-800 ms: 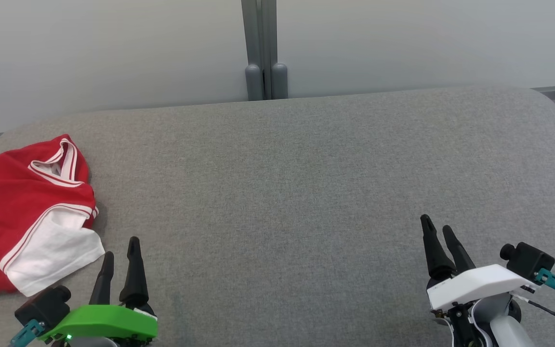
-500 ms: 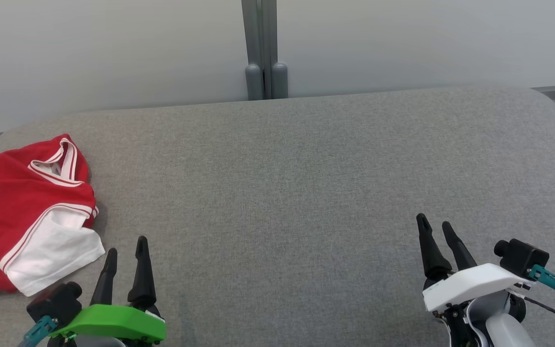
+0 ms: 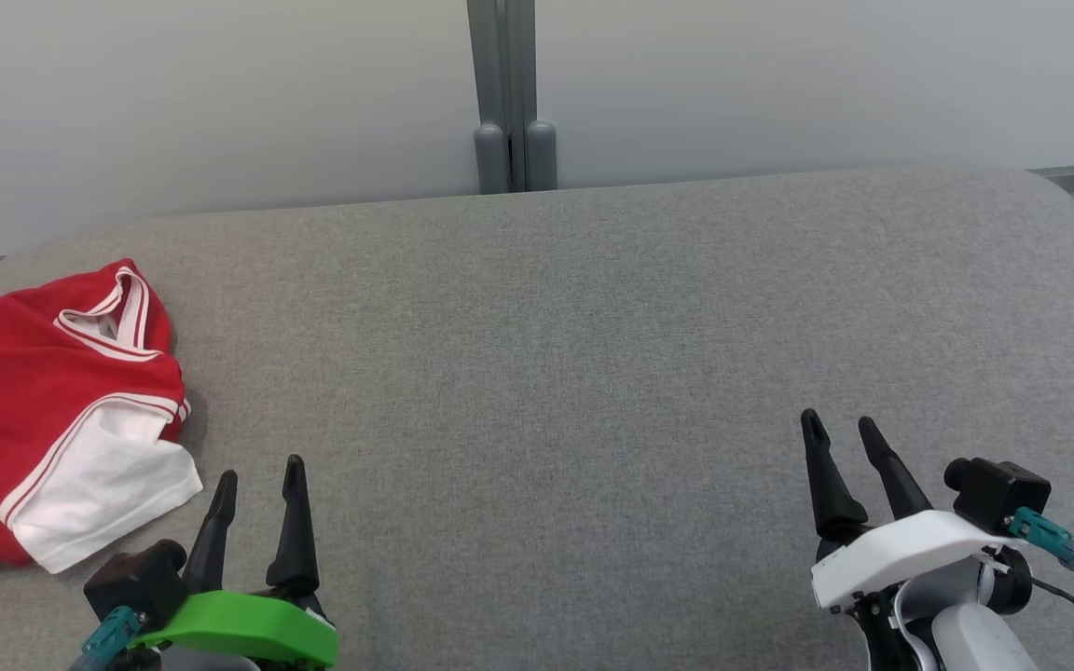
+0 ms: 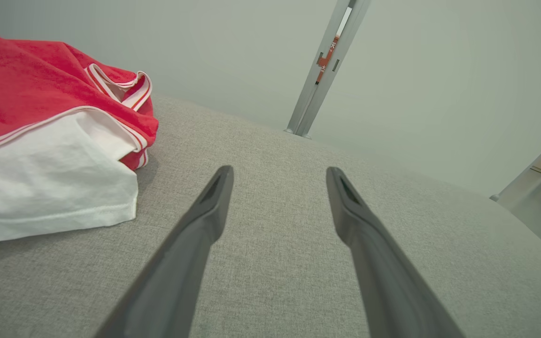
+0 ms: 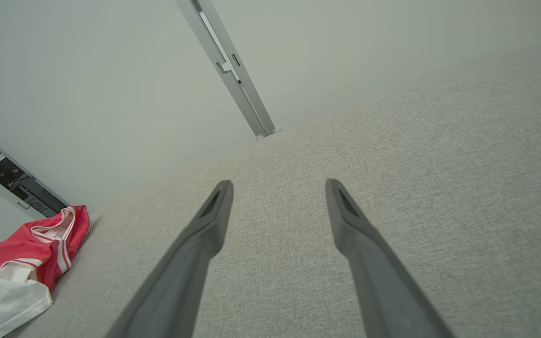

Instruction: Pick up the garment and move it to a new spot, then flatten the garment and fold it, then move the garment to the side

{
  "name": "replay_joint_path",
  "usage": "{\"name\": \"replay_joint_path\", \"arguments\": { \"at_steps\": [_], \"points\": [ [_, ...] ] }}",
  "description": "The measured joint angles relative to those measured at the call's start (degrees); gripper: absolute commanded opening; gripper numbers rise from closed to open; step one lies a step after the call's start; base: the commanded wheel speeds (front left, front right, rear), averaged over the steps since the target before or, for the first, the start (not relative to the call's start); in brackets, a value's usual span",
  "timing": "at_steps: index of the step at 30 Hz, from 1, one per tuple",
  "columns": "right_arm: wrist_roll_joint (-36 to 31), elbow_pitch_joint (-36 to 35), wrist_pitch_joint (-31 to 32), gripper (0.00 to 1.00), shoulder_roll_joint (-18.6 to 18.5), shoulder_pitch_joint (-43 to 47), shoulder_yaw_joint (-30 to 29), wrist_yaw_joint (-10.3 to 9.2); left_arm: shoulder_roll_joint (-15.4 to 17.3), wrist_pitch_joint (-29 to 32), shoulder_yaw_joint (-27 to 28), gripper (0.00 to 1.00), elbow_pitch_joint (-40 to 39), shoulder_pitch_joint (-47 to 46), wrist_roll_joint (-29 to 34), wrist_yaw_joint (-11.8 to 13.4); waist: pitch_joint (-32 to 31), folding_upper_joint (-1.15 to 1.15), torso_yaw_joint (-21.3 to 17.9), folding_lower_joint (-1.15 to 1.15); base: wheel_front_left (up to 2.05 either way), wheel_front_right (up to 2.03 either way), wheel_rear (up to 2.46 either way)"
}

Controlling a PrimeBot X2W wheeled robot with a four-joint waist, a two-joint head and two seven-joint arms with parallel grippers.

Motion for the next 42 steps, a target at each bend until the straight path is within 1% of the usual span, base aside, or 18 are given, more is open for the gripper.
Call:
{"name": "replay_joint_path", "arguments": {
  "at_steps": [16, 25, 35, 42],
  "points": [
    [-7.2, -0.6, -1.5, 1.0, -0.1, 0.0, 0.2, 0.01, 0.0, -2.0, -0.4, 1.0, 0.1, 0.0, 7.9, -0.3, -0.1, 0.0, -0.1, 0.0, 0.0, 0.0, 0.0],
    [-10.7, -0.7, -2.5, 1.0, -0.1, 0.1, 0.7, 0.01, 0.0, -3.2, -0.5, 1.0, 0.2, 0.0, 10.9, -0.4, -0.3, 0.0, -0.1, 0.0, 0.0, 0.0, 0.0],
    [-13.6, -0.7, -3.4, 1.0, -0.2, 0.2, 1.2, 0.01, 0.1, -4.3, 0.1, 1.0, 1.6, 0.1, 11.1, -0.5, -0.7, 0.0, -0.2, 0.0, 0.0, 0.0, 0.0],
    [-14.4, -1.0, -4.2, 1.0, -0.2, 0.2, 1.8, 0.02, 0.1, -4.9, -0.1, 1.0, 2.5, 0.2, 10.6, 0.2, -0.7, 0.0, -0.2, 0.0, 0.0, 0.0, 0.0]
  ]
}}
